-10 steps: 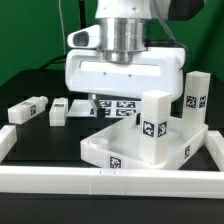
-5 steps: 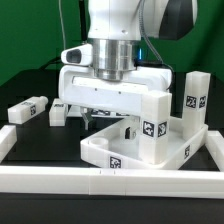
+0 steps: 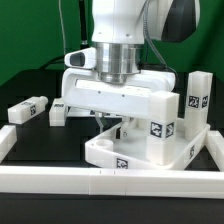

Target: Assemble desk

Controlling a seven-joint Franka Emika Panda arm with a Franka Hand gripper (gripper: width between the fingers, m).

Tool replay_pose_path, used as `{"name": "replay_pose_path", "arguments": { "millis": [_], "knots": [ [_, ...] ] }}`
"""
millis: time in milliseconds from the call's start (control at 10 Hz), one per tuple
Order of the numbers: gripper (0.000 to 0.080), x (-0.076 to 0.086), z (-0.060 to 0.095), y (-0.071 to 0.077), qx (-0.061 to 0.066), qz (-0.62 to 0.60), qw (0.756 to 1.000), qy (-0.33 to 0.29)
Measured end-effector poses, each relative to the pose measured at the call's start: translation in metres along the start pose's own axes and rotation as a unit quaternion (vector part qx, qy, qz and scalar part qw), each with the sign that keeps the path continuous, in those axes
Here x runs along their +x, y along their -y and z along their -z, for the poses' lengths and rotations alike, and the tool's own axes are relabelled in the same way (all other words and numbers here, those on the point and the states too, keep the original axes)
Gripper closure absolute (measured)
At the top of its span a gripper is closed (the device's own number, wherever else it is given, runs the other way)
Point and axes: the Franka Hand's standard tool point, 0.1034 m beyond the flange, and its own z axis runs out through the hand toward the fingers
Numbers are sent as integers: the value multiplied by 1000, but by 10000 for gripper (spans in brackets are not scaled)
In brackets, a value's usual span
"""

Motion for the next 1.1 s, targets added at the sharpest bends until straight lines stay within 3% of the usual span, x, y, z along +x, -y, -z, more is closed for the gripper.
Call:
{"name": "replay_pose_path", "arguments": {
  "millis": [200,1100],
  "knots": [
    [740,0,0,0,0,1,1000,-1],
    [739,0,0,0,0,10,1000,-1]
  ]
}}
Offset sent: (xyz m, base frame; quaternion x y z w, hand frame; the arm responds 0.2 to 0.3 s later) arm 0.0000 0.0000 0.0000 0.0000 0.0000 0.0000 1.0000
